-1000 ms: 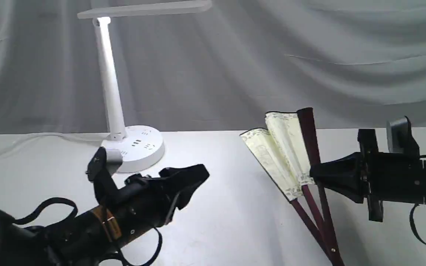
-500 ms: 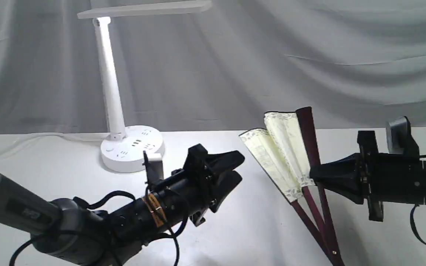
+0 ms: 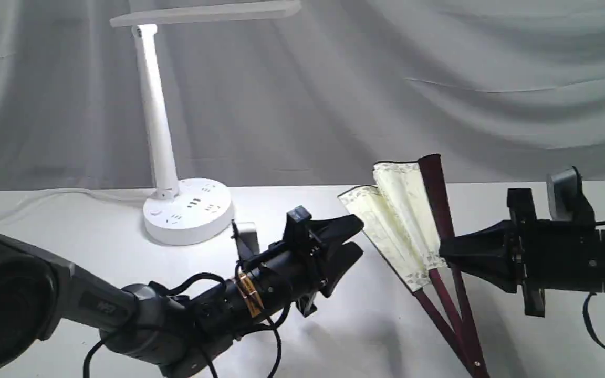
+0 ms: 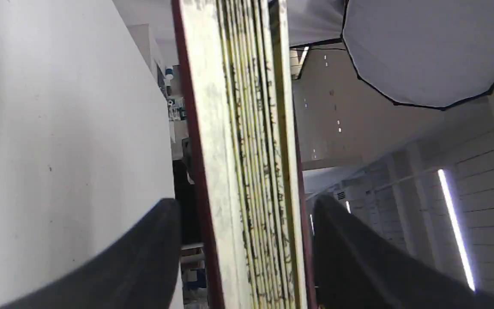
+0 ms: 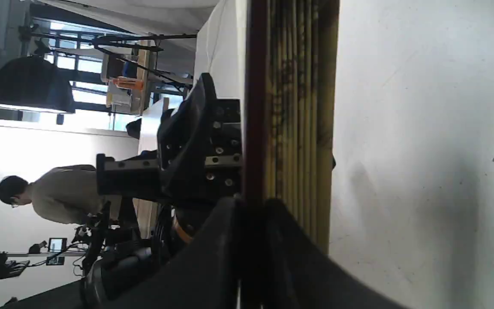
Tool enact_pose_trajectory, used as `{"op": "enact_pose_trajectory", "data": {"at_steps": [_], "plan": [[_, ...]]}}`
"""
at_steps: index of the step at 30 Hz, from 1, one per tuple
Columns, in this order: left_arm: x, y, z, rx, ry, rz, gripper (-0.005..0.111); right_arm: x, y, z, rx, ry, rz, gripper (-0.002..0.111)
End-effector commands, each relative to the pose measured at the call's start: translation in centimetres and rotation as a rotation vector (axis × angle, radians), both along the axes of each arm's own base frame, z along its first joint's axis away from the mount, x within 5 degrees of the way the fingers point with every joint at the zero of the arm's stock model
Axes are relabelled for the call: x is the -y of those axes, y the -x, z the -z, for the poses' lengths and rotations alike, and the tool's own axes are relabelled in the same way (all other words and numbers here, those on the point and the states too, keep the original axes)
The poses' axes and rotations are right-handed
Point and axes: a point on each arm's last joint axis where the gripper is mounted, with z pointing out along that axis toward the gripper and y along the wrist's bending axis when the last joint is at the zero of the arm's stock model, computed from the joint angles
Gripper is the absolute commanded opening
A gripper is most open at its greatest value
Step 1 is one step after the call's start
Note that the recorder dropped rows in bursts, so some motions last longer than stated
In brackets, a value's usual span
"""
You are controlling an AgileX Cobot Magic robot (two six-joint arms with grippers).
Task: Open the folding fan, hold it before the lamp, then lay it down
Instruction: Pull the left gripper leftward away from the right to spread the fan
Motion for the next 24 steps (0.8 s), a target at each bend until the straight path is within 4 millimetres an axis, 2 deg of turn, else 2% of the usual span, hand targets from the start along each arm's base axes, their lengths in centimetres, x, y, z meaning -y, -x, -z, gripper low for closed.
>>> {"op": "enact_pose_trajectory", "data": {"at_steps": [1,8,15,17,24], "plan": [[1.1,-0.1,-0.4,0.023,0.03,0.029,0.048,0.1,0.1,-0.6,0.03,-0.003,-0.006,0.0],[3.0,-0.5,-0.1,0.031,0.045,0.051,0.048,0.1,0.1,-0.6,0.048,0.009,-0.012,0.0],[3.3,-0.3,0.0,0.026,0.049,0.062,0.043,0.1,0.1,-0.6,0.054,0.01,-0.01,0.0],[3.3,-0.3,0.0,0.026,0.049,0.062,0.038,0.1,0.1,-0.6,0.056,0.006,-0.005,0.0],[3.3,-0.3,0.0,0.022,0.052,0.061,0.006,0.1,0.1,-0.6,0.056,0.006,-0.005,0.0]]}}
